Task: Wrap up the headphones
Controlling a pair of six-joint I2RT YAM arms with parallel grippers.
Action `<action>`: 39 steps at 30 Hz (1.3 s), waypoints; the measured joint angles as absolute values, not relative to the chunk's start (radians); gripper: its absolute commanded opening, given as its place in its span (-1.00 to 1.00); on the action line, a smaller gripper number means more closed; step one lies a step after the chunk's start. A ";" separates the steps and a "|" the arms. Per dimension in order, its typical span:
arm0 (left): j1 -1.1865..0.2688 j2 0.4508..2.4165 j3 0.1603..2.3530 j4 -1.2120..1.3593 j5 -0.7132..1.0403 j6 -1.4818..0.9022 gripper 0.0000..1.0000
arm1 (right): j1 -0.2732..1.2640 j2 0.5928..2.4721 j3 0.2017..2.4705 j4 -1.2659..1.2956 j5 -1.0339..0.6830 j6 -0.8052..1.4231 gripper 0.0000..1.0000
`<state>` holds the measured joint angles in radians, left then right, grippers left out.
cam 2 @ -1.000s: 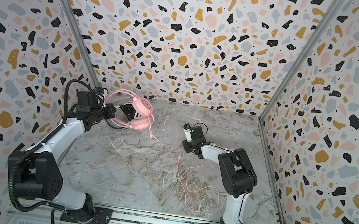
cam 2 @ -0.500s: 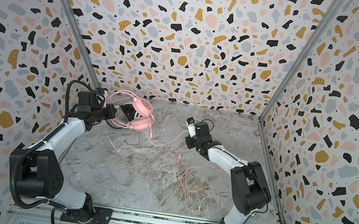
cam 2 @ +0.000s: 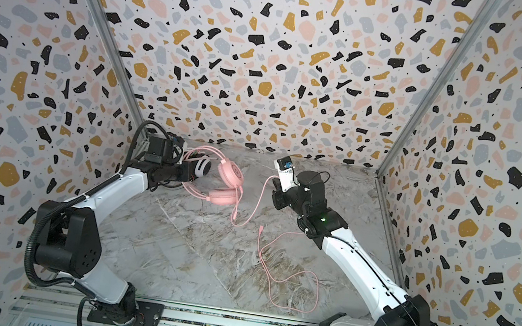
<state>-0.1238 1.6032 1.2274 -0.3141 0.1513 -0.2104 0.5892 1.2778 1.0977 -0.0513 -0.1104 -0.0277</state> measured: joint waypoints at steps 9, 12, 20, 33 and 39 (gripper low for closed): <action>-0.271 1.666 1.270 -0.388 0.057 -0.148 -1.00 | 0.613 1.163 1.098 -0.061 -0.188 0.006 -0.88; -0.296 1.688 1.278 -0.398 0.054 -0.141 -1.00 | 0.615 1.142 1.098 -0.059 -0.195 0.022 -0.88; -0.410 1.688 1.278 -0.406 0.027 -0.090 -1.00 | 0.616 1.138 1.098 -0.059 -0.132 0.057 -0.88; -0.636 1.697 1.310 -0.452 0.132 0.058 -1.00 | 0.458 1.227 1.051 -0.051 -0.102 0.110 -0.89; -0.643 1.664 1.305 -0.443 0.248 0.107 -1.00 | 0.310 1.324 0.993 -0.046 -0.162 0.143 -0.89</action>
